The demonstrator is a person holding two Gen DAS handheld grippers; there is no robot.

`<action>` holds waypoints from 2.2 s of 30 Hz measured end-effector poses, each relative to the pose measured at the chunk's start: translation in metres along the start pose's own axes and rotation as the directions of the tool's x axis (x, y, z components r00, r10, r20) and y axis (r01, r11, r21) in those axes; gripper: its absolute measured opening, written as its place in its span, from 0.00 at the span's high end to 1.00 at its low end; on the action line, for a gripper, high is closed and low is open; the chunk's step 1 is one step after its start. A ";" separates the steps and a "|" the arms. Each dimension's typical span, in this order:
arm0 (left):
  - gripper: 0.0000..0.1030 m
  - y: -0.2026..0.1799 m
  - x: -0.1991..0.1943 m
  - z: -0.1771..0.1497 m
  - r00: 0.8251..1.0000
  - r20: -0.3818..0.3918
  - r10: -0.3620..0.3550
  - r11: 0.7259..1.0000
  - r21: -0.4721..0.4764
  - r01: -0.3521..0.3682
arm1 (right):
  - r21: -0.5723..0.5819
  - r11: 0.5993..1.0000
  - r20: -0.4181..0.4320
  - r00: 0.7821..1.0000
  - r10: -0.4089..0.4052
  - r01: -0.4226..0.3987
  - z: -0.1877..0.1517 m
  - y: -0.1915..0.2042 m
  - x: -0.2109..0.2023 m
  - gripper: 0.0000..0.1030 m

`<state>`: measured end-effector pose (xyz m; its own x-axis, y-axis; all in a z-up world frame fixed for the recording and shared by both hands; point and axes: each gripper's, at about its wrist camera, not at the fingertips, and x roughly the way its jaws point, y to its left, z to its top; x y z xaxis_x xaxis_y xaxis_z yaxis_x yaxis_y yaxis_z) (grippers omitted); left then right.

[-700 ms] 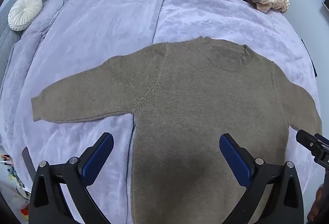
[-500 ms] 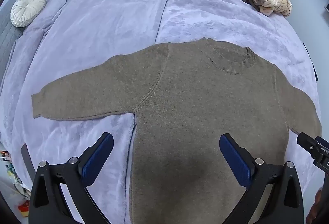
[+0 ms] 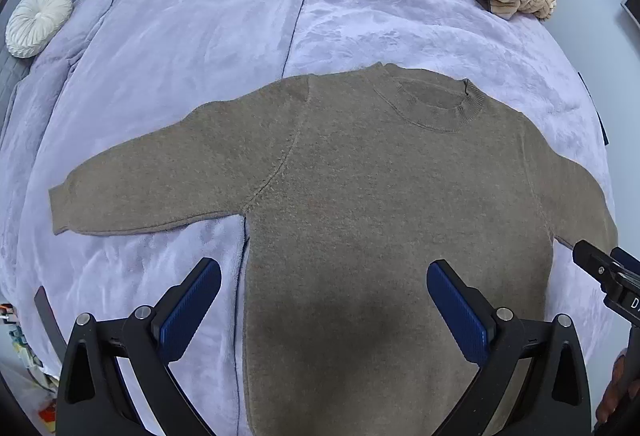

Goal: Fold small clothes

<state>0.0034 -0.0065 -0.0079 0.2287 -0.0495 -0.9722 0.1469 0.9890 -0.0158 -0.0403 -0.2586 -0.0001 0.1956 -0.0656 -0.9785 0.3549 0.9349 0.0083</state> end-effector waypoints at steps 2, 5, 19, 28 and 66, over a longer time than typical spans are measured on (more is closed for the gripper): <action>0.00 0.000 -0.001 0.000 1.000 0.000 -0.005 1.000 -0.004 0.005 | -0.001 1.000 0.000 1.000 -0.001 0.001 0.000 0.001 0.000 0.00; 0.00 -0.001 -0.001 0.000 1.000 0.004 -0.003 1.000 -0.006 0.003 | -0.005 1.000 0.002 1.000 -0.001 0.001 0.001 0.001 0.000 0.00; 0.00 0.000 -0.004 0.001 0.999 0.039 0.014 1.000 0.004 -0.014 | -0.006 1.000 0.003 1.000 -0.004 0.004 0.001 0.002 0.000 0.00; 0.00 0.000 -0.004 0.002 0.999 0.038 0.016 1.000 0.005 -0.016 | -0.007 1.000 0.004 1.000 -0.005 0.005 0.001 0.003 0.000 0.00; 0.00 0.007 -0.002 -0.001 1.000 0.020 -0.007 1.000 -0.020 0.008 | -0.011 1.000 0.003 1.000 -0.008 0.008 -0.001 0.005 0.002 0.00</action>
<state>0.0027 0.0003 -0.0067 0.2469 -0.0595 -0.9672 0.1289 0.9913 -0.0281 -0.0386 -0.2536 -0.0021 0.1955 -0.0744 -0.9779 0.3462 0.9382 -0.0022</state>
